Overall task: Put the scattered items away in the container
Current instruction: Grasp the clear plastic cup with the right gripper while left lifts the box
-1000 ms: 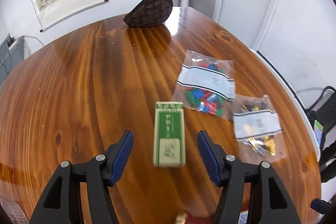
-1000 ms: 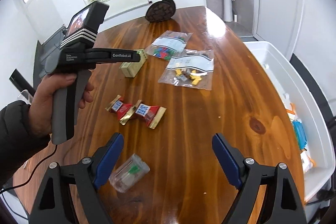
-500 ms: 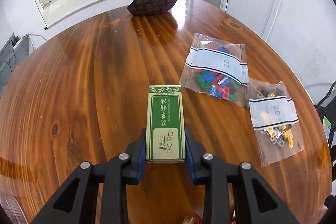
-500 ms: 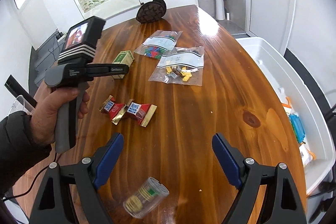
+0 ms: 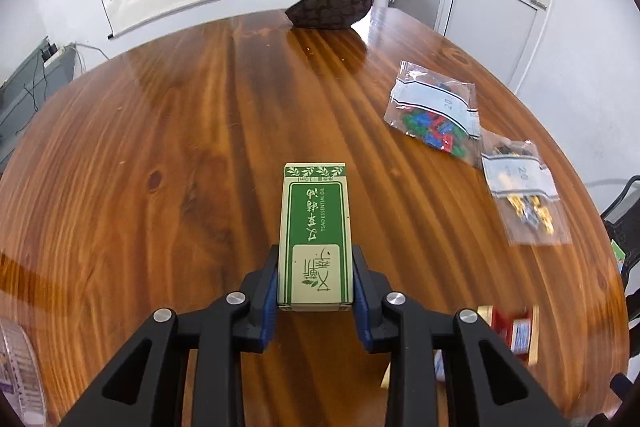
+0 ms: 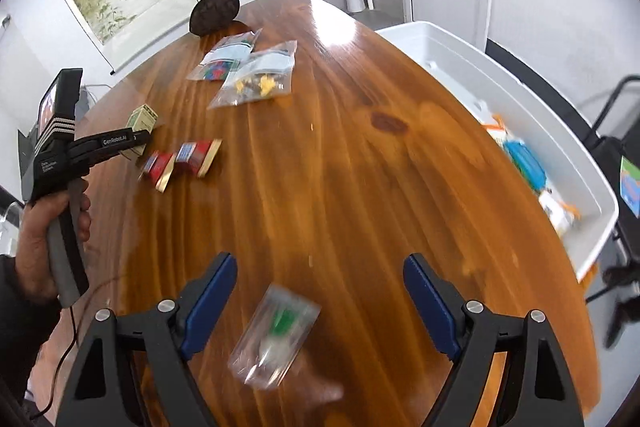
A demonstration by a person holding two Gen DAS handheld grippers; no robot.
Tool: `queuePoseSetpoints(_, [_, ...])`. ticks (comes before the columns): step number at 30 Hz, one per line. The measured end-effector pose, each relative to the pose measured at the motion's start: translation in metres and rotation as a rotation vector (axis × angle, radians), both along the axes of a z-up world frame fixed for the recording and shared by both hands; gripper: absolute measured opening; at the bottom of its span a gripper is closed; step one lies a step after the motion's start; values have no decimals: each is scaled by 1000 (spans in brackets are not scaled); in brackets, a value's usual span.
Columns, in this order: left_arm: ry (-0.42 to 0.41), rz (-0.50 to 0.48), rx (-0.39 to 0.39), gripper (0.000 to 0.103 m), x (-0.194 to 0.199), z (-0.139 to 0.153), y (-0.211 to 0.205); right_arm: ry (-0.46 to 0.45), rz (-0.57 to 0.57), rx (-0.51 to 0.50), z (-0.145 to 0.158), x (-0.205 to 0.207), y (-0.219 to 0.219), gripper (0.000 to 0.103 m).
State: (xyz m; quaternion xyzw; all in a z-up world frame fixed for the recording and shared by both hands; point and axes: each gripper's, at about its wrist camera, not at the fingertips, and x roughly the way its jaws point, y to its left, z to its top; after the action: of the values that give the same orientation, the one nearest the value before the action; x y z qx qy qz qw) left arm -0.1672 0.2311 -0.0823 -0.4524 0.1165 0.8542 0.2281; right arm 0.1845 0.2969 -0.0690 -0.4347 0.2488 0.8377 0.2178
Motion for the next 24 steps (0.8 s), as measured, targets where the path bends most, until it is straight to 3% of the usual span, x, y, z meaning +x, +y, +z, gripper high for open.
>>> queuePoseSetpoints(2, [10,-2,10,31,8,3,-8,-8,0,-4,-3,11,-9,82])
queuePoseSetpoints(6, [29,-6,30,31,24,8,-24,-34,22,-18,-12,16,-15,53])
queuePoseSetpoints(11, [27,-14,36,31,34,8,-34,-61,19,10,-13,15,-20,40])
queuePoseSetpoints(19, [22,-7,55,31,45,9,-61,-90,36,40,-14,9,-28,34])
queuePoseSetpoints(24, [29,17,72,31,50,12,-81,-59,89,34,-12,-5,-40,34])
